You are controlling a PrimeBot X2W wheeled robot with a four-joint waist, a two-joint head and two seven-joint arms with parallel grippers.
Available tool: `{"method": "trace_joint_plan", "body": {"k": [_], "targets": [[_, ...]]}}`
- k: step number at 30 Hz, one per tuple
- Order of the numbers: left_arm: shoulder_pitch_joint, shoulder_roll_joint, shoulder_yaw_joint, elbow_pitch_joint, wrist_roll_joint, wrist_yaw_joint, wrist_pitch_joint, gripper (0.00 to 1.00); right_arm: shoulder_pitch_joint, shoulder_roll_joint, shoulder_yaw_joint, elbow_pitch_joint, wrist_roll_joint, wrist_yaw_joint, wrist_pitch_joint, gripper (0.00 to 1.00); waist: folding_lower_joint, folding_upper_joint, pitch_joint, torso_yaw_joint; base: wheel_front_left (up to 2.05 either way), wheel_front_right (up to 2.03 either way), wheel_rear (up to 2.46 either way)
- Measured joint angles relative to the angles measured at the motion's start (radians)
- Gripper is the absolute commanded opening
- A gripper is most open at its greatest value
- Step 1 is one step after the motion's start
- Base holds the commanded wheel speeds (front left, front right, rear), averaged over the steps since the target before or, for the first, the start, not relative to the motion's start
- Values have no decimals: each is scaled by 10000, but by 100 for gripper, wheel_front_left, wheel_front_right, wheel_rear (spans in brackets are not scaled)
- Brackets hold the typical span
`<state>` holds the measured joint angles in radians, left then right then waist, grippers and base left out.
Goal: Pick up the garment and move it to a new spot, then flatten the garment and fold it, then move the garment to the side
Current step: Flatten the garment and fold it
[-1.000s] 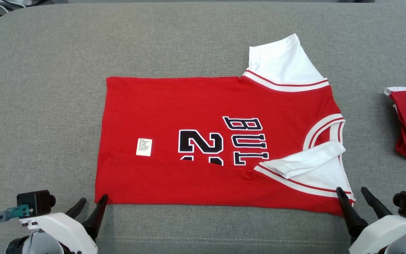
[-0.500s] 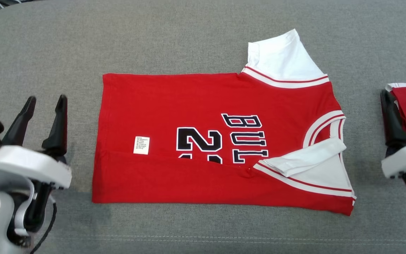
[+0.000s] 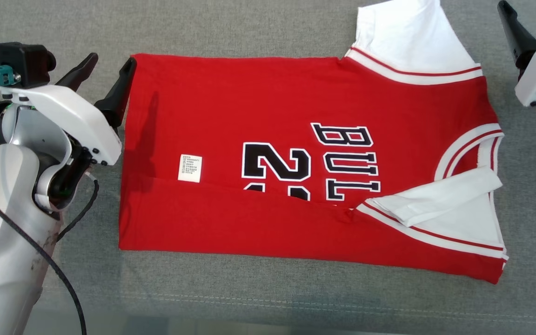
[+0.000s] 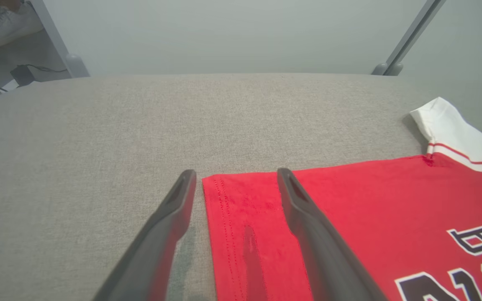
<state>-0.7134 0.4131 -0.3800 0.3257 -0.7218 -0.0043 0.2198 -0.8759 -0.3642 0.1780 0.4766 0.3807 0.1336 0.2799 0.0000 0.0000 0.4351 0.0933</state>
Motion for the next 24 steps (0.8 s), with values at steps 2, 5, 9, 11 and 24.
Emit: {"method": "trace_joint_plan", "body": {"k": [2,5,9,11,24], "targets": [[-387,-165,-132,550,-4,-198,23,100,-592,-107,364,462,190,0,35,100,0,0,237,101,0,0,0],[-881,-397,-295,1281,-17,-508,86,100,-1375,-232,911,1124,441,0,104,100,0,0,558,247,0,0,0],[-1529,-686,-510,2236,-90,-844,-21,100,-2245,-226,1776,2021,876,0,79,100,0,0,968,475,0,0,0],[-1755,-813,-587,2546,-92,-941,-109,100,-2534,-236,2046,2378,1028,0,-10,100,0,0,1100,561,0,0,0],[-2847,-1235,-1469,3774,-811,-1191,-295,100,-4103,-194,3367,4403,1829,0,-192,100,-1,0,1651,980,0,0,0]]}}
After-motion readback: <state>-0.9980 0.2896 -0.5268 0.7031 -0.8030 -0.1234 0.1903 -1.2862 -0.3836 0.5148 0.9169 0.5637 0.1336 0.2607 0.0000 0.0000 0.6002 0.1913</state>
